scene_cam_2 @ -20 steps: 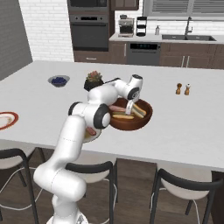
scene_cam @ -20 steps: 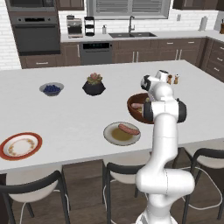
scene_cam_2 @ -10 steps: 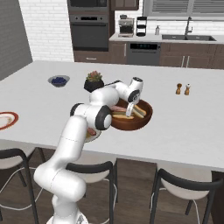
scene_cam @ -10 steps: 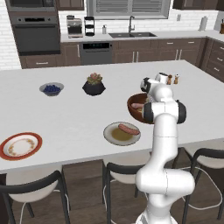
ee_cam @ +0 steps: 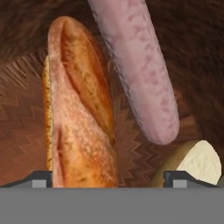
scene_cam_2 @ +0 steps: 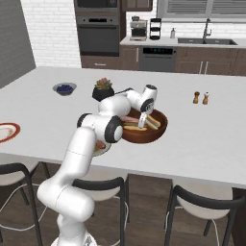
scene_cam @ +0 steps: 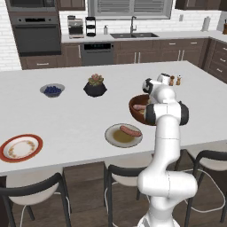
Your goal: Place one bun and one sausage from the bowl on each plate.
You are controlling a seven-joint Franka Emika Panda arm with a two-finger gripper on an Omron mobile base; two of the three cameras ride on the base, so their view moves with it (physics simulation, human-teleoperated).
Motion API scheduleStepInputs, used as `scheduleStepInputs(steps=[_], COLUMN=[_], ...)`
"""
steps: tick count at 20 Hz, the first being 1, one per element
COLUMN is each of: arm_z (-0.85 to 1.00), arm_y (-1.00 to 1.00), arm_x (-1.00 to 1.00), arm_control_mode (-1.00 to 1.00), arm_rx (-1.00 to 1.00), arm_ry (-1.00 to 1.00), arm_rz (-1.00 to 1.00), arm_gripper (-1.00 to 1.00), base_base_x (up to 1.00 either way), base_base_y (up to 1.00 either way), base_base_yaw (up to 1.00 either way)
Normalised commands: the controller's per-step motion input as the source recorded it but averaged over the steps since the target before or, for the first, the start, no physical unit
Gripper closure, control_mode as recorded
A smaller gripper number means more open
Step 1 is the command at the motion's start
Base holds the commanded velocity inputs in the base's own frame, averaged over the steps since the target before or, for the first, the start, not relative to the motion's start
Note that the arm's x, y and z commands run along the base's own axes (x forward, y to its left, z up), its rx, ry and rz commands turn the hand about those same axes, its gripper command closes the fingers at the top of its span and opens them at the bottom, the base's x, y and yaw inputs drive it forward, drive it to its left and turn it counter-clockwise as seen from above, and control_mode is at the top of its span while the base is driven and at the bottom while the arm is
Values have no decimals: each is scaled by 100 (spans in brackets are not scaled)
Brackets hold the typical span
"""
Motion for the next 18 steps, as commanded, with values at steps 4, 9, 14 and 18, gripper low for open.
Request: scheduleStepInputs(steps=[4,9,14,18], arm_z=[0,0,0,0], arm_y=[0,0,0,0], arm_x=[0,0,0,-19], arm_control_mode=[-100,-100,-100,-100], arm_rx=[0,0,0,0], arm_ry=[0,0,0,0], arm_rz=[0,0,0,2], arm_gripper=[-100,100,100,100], base_base_x=[0,0,0,0], base_base_y=[0,0,0,0], base_base_yaw=[0,0,0,0])
